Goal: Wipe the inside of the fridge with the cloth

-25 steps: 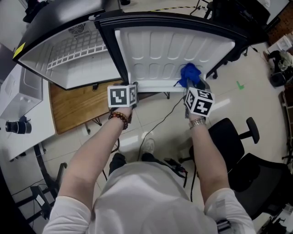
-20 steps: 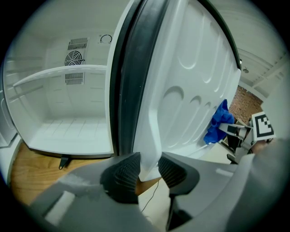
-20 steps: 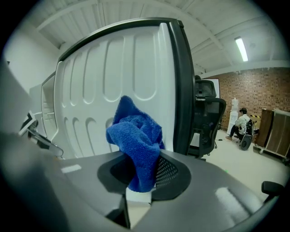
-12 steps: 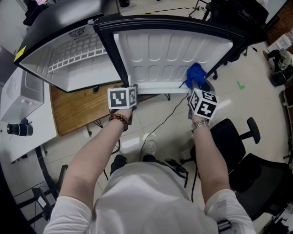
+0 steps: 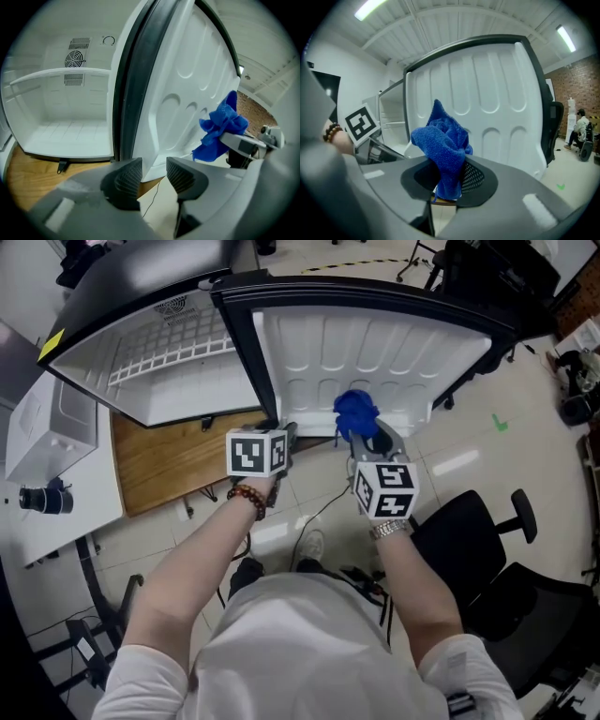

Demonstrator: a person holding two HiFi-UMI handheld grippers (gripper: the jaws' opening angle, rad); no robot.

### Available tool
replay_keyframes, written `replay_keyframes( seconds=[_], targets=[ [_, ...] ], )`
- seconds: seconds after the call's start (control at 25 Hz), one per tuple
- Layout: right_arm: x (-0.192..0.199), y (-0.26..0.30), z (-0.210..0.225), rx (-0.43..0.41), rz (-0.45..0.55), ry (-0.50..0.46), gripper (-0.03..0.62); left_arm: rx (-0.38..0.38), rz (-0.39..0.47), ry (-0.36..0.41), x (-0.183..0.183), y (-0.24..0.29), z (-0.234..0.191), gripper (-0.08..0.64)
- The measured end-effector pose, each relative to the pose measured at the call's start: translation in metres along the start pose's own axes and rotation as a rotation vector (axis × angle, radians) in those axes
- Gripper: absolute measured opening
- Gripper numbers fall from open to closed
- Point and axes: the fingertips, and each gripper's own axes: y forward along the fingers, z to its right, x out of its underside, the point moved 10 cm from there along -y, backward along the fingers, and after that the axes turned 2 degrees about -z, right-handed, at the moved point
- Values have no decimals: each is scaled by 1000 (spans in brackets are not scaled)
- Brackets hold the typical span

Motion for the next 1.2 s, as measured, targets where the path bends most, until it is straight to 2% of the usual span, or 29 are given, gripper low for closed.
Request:
replay_keyframes(
  seconds=[0.16, 0.32, 0.56, 0.96, 1.2],
  targets=[
    [20, 8, -42, -109, -52, -17, 84, 5, 16, 24, -3, -7, -3, 172],
    [41, 24, -66, -163, -128, -39, 84, 9, 29, 30, -11, -13, -8, 171],
    [55, 68, -70, -161, -194, -48, 84, 19, 16, 50, -17, -12, -12, 153],
    [58, 109, -69, -173, -193, -52, 86, 25, 1, 89, -21, -7, -8, 105],
    [64, 119, -66, -151, -212, -48, 86, 17, -4, 98, -20, -6, -8, 103]
  ],
)
